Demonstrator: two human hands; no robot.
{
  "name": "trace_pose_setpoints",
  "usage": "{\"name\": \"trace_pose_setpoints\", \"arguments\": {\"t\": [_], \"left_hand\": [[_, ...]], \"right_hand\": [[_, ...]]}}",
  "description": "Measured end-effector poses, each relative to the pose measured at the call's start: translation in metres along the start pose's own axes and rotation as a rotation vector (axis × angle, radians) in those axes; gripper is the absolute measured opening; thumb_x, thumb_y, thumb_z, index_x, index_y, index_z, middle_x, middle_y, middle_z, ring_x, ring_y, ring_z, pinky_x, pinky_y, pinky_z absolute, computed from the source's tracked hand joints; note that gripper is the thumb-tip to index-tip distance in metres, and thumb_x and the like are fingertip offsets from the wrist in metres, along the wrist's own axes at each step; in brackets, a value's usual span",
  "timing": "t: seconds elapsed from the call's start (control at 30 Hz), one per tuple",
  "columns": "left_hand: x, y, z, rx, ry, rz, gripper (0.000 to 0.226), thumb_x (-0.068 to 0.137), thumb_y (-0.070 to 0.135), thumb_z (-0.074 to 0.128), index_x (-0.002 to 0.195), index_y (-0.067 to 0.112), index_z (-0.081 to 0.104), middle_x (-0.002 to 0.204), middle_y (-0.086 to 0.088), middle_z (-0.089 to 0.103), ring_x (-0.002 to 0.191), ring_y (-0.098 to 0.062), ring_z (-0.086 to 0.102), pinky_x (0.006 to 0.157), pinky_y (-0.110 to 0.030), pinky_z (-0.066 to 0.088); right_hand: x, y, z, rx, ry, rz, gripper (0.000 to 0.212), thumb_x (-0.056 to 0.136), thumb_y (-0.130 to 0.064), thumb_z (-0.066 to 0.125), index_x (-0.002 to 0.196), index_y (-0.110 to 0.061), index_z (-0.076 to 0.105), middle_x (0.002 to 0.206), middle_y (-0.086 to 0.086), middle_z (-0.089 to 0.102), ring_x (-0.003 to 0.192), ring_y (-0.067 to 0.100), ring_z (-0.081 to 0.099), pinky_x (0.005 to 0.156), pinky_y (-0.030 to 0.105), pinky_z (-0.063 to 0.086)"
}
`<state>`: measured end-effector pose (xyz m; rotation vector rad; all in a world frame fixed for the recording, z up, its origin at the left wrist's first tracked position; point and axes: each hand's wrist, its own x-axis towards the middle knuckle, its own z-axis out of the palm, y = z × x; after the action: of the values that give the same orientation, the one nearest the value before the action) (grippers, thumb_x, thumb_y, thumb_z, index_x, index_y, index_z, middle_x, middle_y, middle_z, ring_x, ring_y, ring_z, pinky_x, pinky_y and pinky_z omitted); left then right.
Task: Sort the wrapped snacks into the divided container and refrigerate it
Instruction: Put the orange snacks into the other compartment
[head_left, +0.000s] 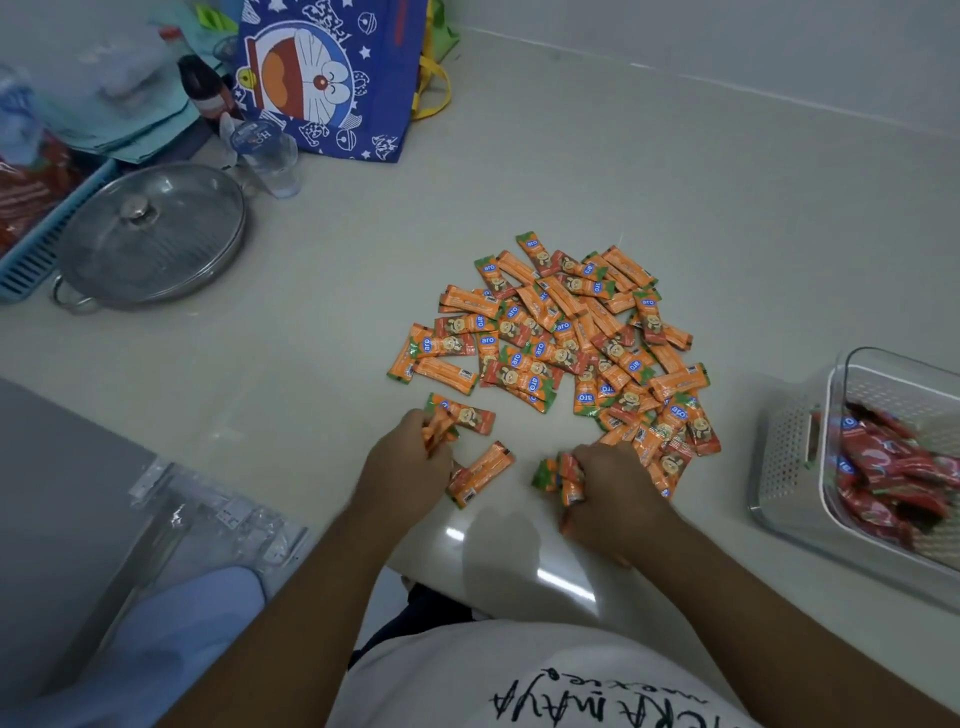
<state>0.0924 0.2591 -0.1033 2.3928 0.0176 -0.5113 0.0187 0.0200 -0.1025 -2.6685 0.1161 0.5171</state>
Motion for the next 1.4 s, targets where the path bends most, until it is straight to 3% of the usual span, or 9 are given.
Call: {"name": "trace_pose_setpoints", "arguments": {"t": [0.1, 0.23, 0.47, 0.6, 0.73, 0.83, 0.97, 1.2, 1.4], "left_hand": [[-0.002, 0.000, 0.004, 0.040, 0.086, -0.117, 0.035, 0.085, 0.050, 0.070, 0.100, 0.022, 0.053, 0.086, 0.001, 0.065, 0.080, -0.021, 0.064, 0.071, -0.042, 0.058], [0.000, -0.006, 0.004, 0.058, 0.083, -0.241, 0.065, 0.068, 0.059, 0.082, 0.105, 0.020, 0.045, 0.100, -0.005, 0.065, 0.096, -0.030, 0.065, 0.079, -0.044, 0.058], [0.013, -0.026, -0.009, 0.020, 0.059, -0.214, 0.065, 0.072, 0.038, 0.089, 0.117, 0.015, 0.047, 0.113, -0.010, 0.064, 0.108, -0.030, 0.062, 0.087, -0.042, 0.056], [0.022, -0.026, -0.016, 0.126, -0.032, -0.135, 0.025, 0.085, 0.035, 0.077, 0.088, 0.015, 0.062, 0.086, -0.003, 0.062, 0.094, -0.029, 0.066, 0.071, -0.029, 0.046], [0.031, -0.011, -0.015, 0.123, -0.045, 0.119, 0.020, 0.091, 0.020, 0.066, 0.078, 0.016, 0.051, 0.082, -0.003, 0.056, 0.082, -0.026, 0.058, 0.063, -0.031, 0.040], [0.039, 0.006, -0.010, 0.089, -0.055, 0.221, 0.019, 0.091, 0.022, 0.064, 0.090, 0.023, 0.045, 0.079, 0.004, 0.057, 0.075, -0.023, 0.059, 0.059, -0.033, 0.044], [0.050, 0.021, 0.001, 0.148, -0.098, 0.214, 0.037, 0.089, 0.026, 0.071, 0.118, 0.022, 0.049, 0.106, -0.004, 0.069, 0.099, -0.031, 0.066, 0.082, -0.043, 0.055], [0.054, 0.021, 0.009, 0.376, -0.082, 0.208, 0.025, 0.087, 0.031, 0.074, 0.101, 0.010, 0.072, 0.103, -0.014, 0.071, 0.102, -0.032, 0.065, 0.082, -0.036, 0.052], [0.020, 0.041, 0.016, 0.252, -0.289, 0.386, 0.018, 0.093, 0.038, 0.066, 0.087, 0.027, 0.054, 0.087, -0.002, 0.060, 0.083, -0.021, 0.058, 0.063, -0.033, 0.041]], "right_hand": [[0.007, -0.012, -0.005, 0.210, 0.037, -0.030, 0.019, 0.077, -0.022, 0.058, 0.076, -0.030, 0.041, 0.076, -0.002, 0.051, 0.087, 0.027, 0.046, 0.066, 0.036, 0.036], [0.029, -0.037, 0.000, 0.200, 0.015, -0.165, 0.019, 0.076, -0.030, 0.053, 0.095, -0.029, 0.056, 0.089, -0.006, 0.059, 0.091, 0.026, 0.049, 0.085, 0.043, 0.043], [0.044, -0.052, 0.027, 0.006, -0.045, -0.142, 0.029, 0.078, -0.044, 0.072, 0.101, -0.028, 0.065, 0.099, -0.004, 0.060, 0.101, 0.024, 0.046, 0.085, 0.037, 0.046], [0.038, -0.041, 0.019, -0.005, -0.022, -0.139, 0.023, 0.079, -0.043, 0.070, 0.085, -0.024, 0.061, 0.092, -0.001, 0.053, 0.094, 0.023, 0.048, 0.075, 0.033, 0.040], [0.014, -0.026, 0.000, 0.152, 0.117, -0.035, 0.021, 0.073, -0.046, 0.060, 0.070, -0.028, 0.049, 0.067, -0.012, 0.046, 0.068, 0.013, 0.046, 0.057, 0.031, 0.030], [-0.002, -0.003, -0.011, 0.368, 0.214, 0.209, 0.012, 0.078, -0.033, 0.067, 0.081, -0.028, 0.056, 0.071, -0.009, 0.060, 0.067, 0.012, 0.057, 0.056, 0.029, 0.042], [-0.018, 0.023, -0.027, 0.650, 0.207, 0.328, 0.041, 0.082, -0.006, 0.068, 0.108, -0.036, 0.060, 0.094, -0.015, 0.067, 0.077, 0.001, 0.064, 0.061, 0.016, 0.048], [-0.032, 0.050, -0.034, 0.170, 0.179, 0.102, 0.017, 0.069, -0.023, 0.081, 0.085, -0.018, 0.077, 0.089, 0.003, 0.073, 0.085, 0.022, 0.068, 0.075, 0.030, 0.051], [-0.038, 0.062, -0.021, 0.094, 0.181, 0.082, 0.026, 0.067, -0.013, 0.081, 0.093, -0.012, 0.077, 0.097, 0.015, 0.070, 0.092, 0.034, 0.064, 0.080, 0.027, 0.044]]}}
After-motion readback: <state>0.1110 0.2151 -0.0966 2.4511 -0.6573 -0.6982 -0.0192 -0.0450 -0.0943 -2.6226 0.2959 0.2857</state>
